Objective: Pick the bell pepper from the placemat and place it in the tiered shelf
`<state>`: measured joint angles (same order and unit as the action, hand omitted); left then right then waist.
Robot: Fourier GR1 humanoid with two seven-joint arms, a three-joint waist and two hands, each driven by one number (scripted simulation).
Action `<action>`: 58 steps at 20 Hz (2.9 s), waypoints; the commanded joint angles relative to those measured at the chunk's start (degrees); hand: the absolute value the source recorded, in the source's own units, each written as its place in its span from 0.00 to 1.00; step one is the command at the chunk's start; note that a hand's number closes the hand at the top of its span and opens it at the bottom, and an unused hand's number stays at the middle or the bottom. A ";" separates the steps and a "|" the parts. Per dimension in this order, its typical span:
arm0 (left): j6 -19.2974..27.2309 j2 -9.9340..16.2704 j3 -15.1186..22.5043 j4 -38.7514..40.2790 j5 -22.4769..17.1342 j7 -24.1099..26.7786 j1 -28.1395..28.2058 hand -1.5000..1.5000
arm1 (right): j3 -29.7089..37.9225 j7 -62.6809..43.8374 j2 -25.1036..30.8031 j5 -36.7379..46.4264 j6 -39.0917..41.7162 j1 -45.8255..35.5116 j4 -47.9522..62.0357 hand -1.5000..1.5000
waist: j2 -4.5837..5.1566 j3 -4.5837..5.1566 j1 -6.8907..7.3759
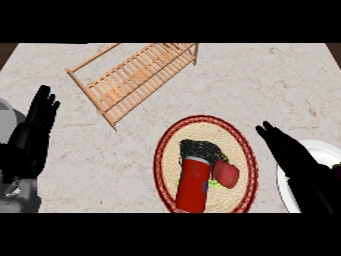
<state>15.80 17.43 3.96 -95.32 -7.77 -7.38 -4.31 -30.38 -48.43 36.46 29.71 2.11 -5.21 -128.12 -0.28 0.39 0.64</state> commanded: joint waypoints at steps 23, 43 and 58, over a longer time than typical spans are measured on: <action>-2.00 -2.17 -2.41 -2.66 1.30 -2.33 0.73 0.50 | -10.11 -15.39 -19.54 24.94 13.17 -3.68 16.65 0.00 | 0.21 -0.38 -0.69; -6.38 -4.16 -7.36 0.64 4.66 -3.98 -3.78 0.50 | -1.71 3.40 -26.09 33.35 4.57 0.87 32.09 0.00 | 0.28 -0.39 -0.74; -7.82 -6.67 -7.30 -3.12 6.20 -1.83 1.84 0.50 | -1.50 9.48 -28.14 40.71 4.51 -3.56 41.84 1.00 | 0.25 -0.39 -0.36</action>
<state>8.94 10.70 -3.12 -96.72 -1.33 -9.29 -4.13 -30.69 -39.46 8.68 66.08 7.50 -6.73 -89.54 -0.48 0.33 0.07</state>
